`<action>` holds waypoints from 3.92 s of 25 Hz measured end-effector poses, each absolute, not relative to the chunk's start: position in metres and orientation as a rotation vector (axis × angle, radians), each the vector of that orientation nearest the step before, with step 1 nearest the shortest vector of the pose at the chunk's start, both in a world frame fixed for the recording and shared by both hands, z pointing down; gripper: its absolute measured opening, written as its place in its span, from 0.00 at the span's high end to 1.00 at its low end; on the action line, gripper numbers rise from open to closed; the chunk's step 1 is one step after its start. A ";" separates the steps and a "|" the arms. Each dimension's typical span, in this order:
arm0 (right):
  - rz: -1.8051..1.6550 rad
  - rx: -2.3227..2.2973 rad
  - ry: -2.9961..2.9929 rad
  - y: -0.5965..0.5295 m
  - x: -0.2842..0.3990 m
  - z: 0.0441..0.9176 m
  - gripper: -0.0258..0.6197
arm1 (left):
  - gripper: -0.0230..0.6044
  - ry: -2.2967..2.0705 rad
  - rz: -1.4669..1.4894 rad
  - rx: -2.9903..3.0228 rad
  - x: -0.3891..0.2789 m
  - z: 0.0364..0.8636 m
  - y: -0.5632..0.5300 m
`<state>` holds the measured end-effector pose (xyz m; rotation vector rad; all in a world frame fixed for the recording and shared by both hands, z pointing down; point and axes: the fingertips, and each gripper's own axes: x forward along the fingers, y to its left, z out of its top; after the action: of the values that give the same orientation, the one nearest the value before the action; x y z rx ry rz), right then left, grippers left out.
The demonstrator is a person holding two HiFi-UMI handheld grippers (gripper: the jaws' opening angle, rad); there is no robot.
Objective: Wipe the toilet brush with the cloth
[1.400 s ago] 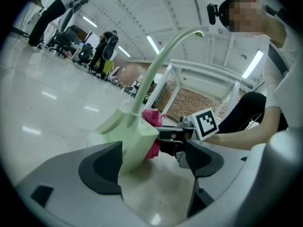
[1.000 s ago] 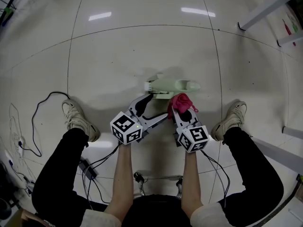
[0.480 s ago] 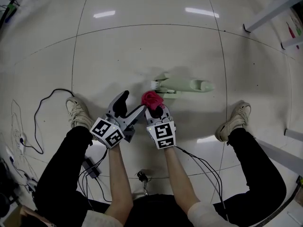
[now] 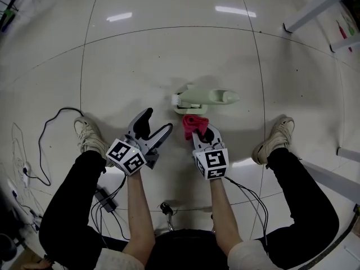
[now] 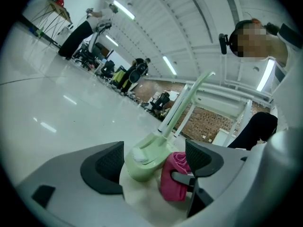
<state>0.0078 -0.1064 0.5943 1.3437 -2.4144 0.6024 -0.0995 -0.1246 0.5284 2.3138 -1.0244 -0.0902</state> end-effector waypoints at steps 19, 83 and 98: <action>0.067 1.742 -2.729 -0.152 0.045 0.325 0.91 | 0.96 -1.272 -0.304 2.715 -0.073 0.300 -0.163; 0.482 1.697 -2.241 -0.164 -0.056 0.430 0.91 | 0.96 -1.447 -0.280 2.548 -0.138 0.283 -0.149; 0.448 2.036 -2.484 -0.159 0.057 0.220 0.91 | 0.96 -1.394 -0.403 2.609 -0.095 0.200 -0.147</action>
<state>0.0567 -0.1589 0.2203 2.0360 -2.4842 0.4479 -0.0948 -0.1473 0.2001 2.6086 -1.3939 -0.4034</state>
